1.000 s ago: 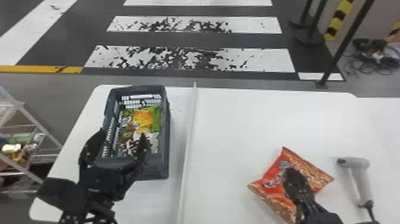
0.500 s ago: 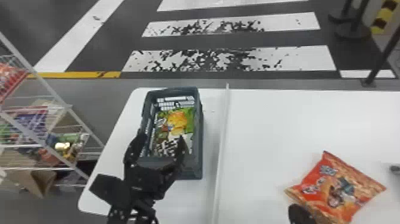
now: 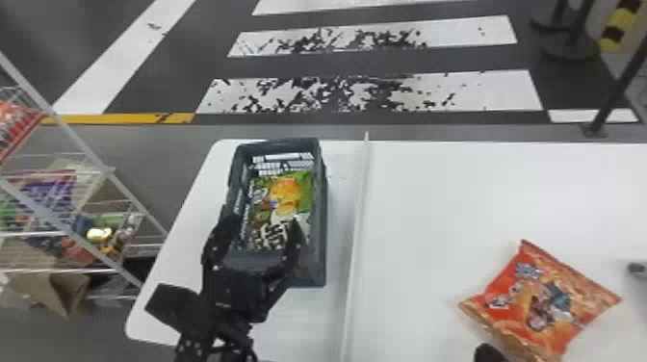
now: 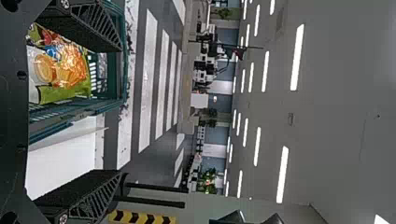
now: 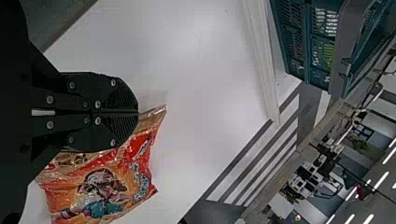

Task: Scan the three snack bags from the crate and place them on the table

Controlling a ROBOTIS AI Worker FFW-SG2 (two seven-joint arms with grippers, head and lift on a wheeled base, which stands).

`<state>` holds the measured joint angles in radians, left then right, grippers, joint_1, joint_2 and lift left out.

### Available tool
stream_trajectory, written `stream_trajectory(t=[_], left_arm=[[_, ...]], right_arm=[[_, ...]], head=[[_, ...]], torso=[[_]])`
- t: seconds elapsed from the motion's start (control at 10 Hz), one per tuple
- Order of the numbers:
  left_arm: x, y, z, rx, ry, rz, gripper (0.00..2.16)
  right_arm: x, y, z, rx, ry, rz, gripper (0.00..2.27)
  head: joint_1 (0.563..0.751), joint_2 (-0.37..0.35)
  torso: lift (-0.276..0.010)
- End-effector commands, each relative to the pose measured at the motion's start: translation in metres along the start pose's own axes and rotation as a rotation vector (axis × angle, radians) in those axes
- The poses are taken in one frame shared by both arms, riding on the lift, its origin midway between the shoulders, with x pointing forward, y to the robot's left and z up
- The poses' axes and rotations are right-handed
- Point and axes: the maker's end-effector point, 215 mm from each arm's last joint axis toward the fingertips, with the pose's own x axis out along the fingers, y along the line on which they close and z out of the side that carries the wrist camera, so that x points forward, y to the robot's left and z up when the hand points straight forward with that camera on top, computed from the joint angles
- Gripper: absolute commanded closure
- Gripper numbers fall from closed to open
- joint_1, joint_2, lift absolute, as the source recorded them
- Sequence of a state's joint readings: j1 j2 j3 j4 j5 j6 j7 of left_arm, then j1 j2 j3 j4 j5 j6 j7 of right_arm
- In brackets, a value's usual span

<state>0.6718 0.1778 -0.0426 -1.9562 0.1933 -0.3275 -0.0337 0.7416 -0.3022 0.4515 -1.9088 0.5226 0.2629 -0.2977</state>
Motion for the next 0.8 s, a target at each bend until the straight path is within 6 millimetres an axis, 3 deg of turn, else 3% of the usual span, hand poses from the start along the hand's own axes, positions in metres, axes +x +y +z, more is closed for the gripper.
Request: stream_trajectory(t=[0.0,0.2,0.3,0.7], left_arm=[[-0.001,-0.002,-0.001,-0.002,0.001,-0.002,0.07],[-0.002,-0.003,0.001,-0.002,-0.007,-0.008,0.07],[-0.003,-0.005,0.0,-0.003,-0.005,-0.015,0.07],[-0.004,-0.009,0.003,-0.017,-0.013,-0.03,0.07]], right_arm=[[0.0,-0.001,0.0,-0.023,0.002,-0.011,1.3],[0.003,-0.009,-0.002,-0.089,0.014,-0.057,0.38],[0.005,-0.012,-0.006,-0.115,0.027,-0.07,0.29],[0.018,-0.011,-0.023,-0.173,0.057,-0.072,0.26]], head=[[0.695,0.184],[0.695,0.175],[0.695,0.169],[0.695,0.144]], torso=[[-0.037],[-0.037],[-0.037],[-0.037]])
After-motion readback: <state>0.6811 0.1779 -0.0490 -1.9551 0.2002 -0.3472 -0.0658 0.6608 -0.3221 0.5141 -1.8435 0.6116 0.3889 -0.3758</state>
